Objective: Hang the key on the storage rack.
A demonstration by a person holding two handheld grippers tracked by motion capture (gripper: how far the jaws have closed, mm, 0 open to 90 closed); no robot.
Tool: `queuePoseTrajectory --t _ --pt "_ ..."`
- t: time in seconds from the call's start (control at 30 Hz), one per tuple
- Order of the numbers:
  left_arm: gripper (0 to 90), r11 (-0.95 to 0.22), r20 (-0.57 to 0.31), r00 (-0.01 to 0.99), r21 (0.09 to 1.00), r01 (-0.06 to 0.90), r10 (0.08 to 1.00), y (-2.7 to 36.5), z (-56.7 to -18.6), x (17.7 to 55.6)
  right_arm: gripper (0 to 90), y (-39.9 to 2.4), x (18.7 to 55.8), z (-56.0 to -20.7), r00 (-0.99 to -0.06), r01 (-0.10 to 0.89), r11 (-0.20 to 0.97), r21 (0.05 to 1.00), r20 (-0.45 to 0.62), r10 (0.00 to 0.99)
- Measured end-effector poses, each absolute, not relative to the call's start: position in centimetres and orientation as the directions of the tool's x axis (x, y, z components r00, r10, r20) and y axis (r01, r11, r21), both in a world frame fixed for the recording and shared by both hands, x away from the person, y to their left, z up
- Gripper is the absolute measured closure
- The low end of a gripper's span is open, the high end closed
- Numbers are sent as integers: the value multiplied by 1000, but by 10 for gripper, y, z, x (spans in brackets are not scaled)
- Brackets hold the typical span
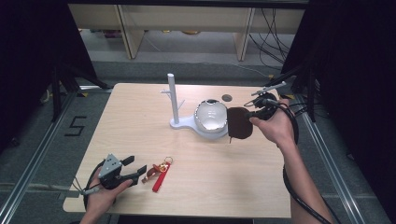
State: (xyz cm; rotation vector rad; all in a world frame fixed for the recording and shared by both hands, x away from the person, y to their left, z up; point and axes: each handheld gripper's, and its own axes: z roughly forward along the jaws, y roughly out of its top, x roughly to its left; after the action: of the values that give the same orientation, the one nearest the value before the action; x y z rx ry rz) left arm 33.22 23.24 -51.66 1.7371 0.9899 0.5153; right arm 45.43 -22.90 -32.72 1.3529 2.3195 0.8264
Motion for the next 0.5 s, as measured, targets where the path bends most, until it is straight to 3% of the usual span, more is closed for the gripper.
queuePoseTrajectory --t 0.5 --pt "321 -136 -116 577 917 376 808 232 -518 332 862 -218 461 -319 -505 660 377 649 13 863"
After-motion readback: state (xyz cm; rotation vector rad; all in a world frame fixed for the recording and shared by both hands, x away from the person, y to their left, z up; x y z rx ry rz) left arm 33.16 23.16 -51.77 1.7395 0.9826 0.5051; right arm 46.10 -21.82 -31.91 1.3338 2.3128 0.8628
